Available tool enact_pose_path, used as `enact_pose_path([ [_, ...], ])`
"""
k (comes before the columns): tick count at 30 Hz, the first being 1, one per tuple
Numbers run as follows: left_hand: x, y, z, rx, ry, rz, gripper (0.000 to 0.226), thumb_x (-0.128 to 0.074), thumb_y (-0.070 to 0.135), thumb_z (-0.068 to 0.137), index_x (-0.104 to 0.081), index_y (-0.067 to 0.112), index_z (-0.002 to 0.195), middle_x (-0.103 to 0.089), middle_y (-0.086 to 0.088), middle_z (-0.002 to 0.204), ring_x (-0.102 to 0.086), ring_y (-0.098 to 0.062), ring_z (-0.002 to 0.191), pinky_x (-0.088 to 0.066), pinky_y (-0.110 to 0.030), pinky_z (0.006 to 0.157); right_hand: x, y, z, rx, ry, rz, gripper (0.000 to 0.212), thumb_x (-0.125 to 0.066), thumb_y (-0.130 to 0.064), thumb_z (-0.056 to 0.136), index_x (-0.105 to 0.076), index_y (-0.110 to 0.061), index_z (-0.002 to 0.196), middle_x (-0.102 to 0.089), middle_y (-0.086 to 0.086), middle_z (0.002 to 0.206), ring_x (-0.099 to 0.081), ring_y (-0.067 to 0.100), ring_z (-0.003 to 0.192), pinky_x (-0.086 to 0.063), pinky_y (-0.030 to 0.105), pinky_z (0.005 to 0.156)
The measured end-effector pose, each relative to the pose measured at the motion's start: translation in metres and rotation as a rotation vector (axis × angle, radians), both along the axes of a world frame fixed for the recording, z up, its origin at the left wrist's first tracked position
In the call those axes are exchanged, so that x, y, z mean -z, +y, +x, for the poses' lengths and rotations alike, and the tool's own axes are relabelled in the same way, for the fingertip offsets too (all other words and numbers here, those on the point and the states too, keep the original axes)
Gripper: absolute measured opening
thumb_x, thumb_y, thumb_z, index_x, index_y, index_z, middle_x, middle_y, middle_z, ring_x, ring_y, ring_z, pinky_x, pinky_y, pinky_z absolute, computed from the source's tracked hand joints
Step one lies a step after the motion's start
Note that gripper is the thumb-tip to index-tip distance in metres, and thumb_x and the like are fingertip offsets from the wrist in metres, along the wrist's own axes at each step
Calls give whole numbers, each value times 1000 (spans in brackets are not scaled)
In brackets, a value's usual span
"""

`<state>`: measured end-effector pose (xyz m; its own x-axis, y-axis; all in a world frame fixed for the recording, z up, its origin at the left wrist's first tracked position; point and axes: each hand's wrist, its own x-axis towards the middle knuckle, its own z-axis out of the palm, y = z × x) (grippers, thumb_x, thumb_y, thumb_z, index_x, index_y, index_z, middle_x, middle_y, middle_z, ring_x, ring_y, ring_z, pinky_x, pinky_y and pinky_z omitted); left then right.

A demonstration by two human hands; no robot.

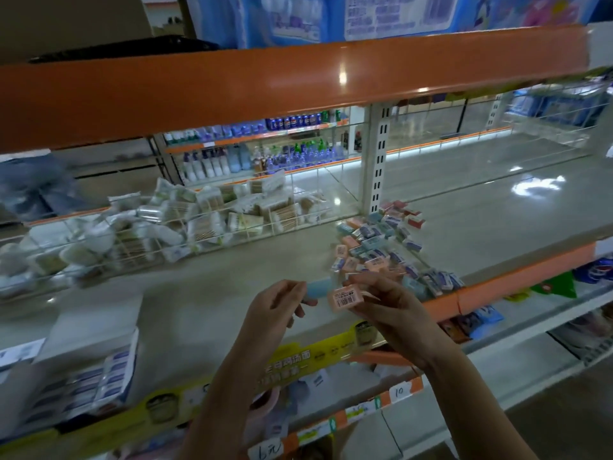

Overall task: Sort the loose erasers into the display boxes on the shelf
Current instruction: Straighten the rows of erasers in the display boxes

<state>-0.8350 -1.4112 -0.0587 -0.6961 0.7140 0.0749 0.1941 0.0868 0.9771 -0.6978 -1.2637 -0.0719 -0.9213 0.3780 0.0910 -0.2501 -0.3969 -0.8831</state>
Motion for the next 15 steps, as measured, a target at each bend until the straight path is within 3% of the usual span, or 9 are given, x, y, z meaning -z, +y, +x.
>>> enact_pose_path([
  [5,1,-36,-10,-68,-3,-20,24,-47,18,97,-66,14,83,-68,4,67,-46,-12,56,-36,-22,50,-4,-31,-22,-18,-19,-35,48,-90,-29,51,-73,-11,93,-70,10,95,-67,19,92,-54,22,77],
  [11,-3,-87,-34,-141,33,44,23,-46,4,95,-65,17,90,-64,3,56,-40,-2,41,-32,-14,43,-13,-82,-61,110,-161,6,13,-58,-17,78,-58,-4,81,-67,6,71,-67,14,65,-56,21,62],
  [15,-7,-130,-59,-144,50,25,27,-47,5,95,-66,24,93,-66,-1,58,-42,-4,44,-33,-15,44,-15,-122,-90,114,-212,78,11,-52,-10,89,-58,-5,80,-63,10,69,-64,16,60,-54,22,57],
])
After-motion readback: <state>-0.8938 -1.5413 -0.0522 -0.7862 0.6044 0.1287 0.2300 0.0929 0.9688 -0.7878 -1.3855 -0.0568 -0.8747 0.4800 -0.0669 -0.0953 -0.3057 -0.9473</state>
